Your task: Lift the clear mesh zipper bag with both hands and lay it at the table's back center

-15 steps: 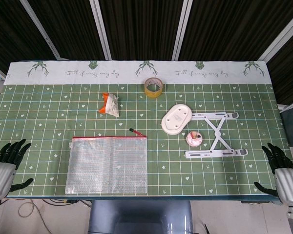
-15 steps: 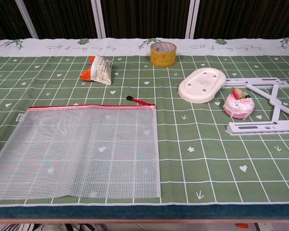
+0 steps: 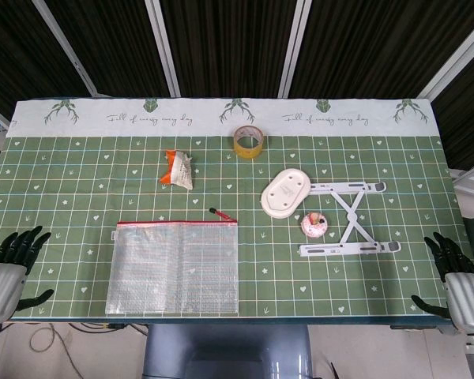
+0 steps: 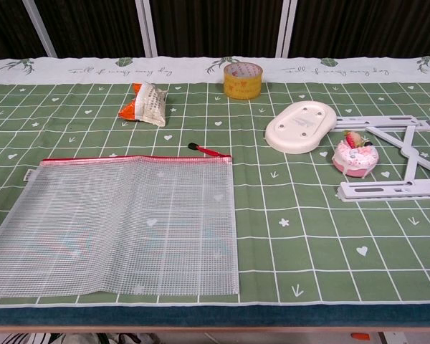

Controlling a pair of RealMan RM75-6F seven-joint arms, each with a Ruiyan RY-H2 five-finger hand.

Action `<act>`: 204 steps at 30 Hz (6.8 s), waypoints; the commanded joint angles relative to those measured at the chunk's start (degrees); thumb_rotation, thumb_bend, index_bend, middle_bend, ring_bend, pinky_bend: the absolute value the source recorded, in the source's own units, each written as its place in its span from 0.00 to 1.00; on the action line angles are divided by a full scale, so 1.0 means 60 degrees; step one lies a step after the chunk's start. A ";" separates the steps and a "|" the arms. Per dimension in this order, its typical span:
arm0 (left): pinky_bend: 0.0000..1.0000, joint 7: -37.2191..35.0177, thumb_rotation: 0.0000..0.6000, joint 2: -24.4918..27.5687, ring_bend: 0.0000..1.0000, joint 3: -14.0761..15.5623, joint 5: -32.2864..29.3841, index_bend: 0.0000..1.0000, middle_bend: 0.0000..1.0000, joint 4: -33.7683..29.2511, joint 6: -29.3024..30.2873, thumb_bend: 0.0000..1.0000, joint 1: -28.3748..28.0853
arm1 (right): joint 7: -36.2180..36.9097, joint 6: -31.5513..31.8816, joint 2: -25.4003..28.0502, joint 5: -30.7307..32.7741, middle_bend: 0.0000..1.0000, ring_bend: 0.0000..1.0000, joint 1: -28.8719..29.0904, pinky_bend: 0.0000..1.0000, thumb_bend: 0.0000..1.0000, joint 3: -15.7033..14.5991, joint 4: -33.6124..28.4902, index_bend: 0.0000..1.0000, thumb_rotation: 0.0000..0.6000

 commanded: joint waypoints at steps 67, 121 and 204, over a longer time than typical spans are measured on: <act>0.00 0.9864 1.00 -0.8600 0.00 -0.3622 -1.0800 0.49 0.10 0.5657 -0.4665 0.27 -1.0772 | 0.0690 -0.1041 0.0203 0.1395 0.00 0.00 0.0179 0.21 0.17 0.0257 -0.0749 0.00 1.00; 0.00 0.9399 1.00 -0.8140 0.00 -0.3834 -1.0356 0.58 0.11 0.5132 -0.4605 0.45 -1.0828 | 0.0783 -0.1417 0.0479 0.1799 0.00 0.00 0.0247 0.21 0.20 0.0313 -0.1350 0.00 1.00; 0.00 0.7995 1.00 -0.4605 0.00 -0.4818 -1.0833 0.58 0.12 -0.0382 -0.2838 0.45 -1.2192 | -0.2226 -0.1681 -0.3863 1.4694 0.05 0.00 0.8999 0.21 0.42 0.5658 -0.3085 0.50 1.00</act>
